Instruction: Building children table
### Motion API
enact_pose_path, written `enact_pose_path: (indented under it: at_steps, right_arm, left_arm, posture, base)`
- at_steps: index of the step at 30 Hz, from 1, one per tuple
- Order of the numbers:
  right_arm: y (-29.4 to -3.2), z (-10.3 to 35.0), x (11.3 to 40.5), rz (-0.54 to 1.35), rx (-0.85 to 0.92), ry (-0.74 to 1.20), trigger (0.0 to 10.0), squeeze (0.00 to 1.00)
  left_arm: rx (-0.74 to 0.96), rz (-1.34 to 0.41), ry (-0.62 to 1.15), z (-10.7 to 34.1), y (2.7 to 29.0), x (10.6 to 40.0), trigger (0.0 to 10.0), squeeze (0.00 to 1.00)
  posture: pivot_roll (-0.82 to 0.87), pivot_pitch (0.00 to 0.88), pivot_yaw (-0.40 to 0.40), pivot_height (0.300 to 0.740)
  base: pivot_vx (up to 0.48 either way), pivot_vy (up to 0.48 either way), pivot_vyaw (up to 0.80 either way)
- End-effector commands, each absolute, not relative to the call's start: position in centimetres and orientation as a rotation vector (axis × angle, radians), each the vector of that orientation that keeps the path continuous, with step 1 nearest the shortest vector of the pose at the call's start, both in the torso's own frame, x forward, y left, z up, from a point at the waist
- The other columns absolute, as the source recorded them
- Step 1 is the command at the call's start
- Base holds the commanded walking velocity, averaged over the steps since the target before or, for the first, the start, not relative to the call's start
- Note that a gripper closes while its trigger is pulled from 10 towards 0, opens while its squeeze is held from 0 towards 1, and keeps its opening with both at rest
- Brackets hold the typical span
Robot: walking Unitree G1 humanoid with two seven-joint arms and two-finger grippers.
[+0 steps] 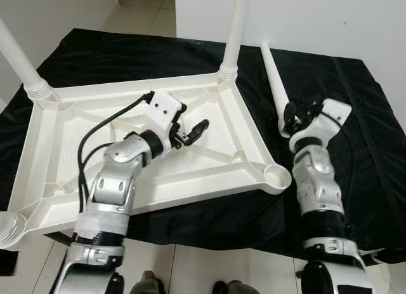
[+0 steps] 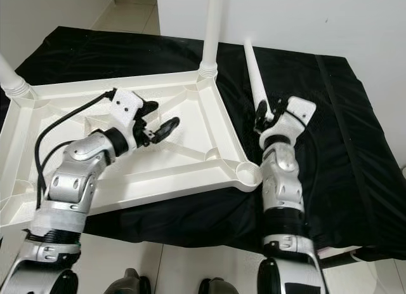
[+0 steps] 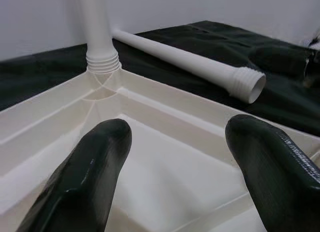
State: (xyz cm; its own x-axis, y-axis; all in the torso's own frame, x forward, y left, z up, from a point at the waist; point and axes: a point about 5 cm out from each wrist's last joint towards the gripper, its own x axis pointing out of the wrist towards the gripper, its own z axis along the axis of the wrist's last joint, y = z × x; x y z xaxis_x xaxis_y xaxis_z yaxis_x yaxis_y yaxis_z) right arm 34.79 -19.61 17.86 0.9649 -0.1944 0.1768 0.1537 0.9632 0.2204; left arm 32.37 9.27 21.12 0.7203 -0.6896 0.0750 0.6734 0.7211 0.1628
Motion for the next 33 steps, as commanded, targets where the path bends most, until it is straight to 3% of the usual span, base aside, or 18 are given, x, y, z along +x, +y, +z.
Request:
enact_pose_path:
  at_steps: [1, 11, 12, 18, 19, 20, 21, 33]
  right_arm:
    - [-19.6, 17.3, 34.7, -0.188, 0.195, -0.184, 10.0, 0.0]
    - [-20.5, 17.4, 36.1, -0.17, 0.091, -0.144, 10.0, 0.0]
    - [-20.9, 17.5, 36.5, -0.168, 0.057, -0.135, 10.0, 1.0]
    - [-21.7, 17.7, 37.6, -0.149, 0.006, -0.108, 10.0, 1.0]
    - [-21.9, 17.7, 37.8, -0.141, -0.005, -0.095, 10.0, 0.9]
    - [-21.9, 17.7, 37.8, -0.141, -0.005, -0.095, 10.0, 0.9]
    - [-22.0, 17.5, 38.0, -0.128, -0.017, -0.079, 10.0, 0.0]
    - [-21.7, 17.6, 38.8, -0.03, -0.08, -0.069, 10.0, 0.0]
  left_arm:
    - [0.067, -0.515, -0.109, 20.6, 10.1, 32.7, 10.0, 0.0]
    - [0.0, -0.541, -0.085, 20.0, 7.6, 31.6, 10.0, 0.0]
    - [-0.006, -0.553, -0.08, 20.0, 7.1, 31.4, 10.0, 0.0]
    - [-0.001, -0.589, -0.058, 19.9, 6.2, 31.0, 10.0, 0.0]
    - [0.002, -0.593, -0.055, 19.8, 6.1, 30.8, 10.0, 0.0]
    - [0.002, -0.593, -0.055, 19.8, 6.1, 30.8, 10.0, 0.0]
    - [0.0, -0.594, -0.052, 19.9, 6.0, 30.7, 10.0, 0.0]
    - [0.005, -0.599, -0.036, 20.0, 5.5, 29.7, 10.0, 0.0]
  posture:
    - [0.12, 0.08, -0.038, 0.74]
    - [0.13, 0.069, -0.038, 0.74]
    - [0.14, 0.072, -0.039, 0.74]
    - [0.14, 0.083, -0.045, 0.74]
    - [0.15, 0.086, -0.047, 0.74]
    - [0.15, 0.086, -0.047, 0.74]
    - [0.15, 0.091, -0.05, 0.74]
    - [0.16, 0.124, -0.05, 0.74]
  base:
    - [0.0, 0.0, 0.0]
    - [0.0, 0.0, 0.0]
    - [0.0, 0.0, 0.0]
    - [0.0, 0.0, 0.0]
    - [0.0, 0.0, 0.0]
    - [0.0, 0.0, 0.0]
    - [0.0, 0.0, 0.0]
    - [0.0, 0.0, 0.0]
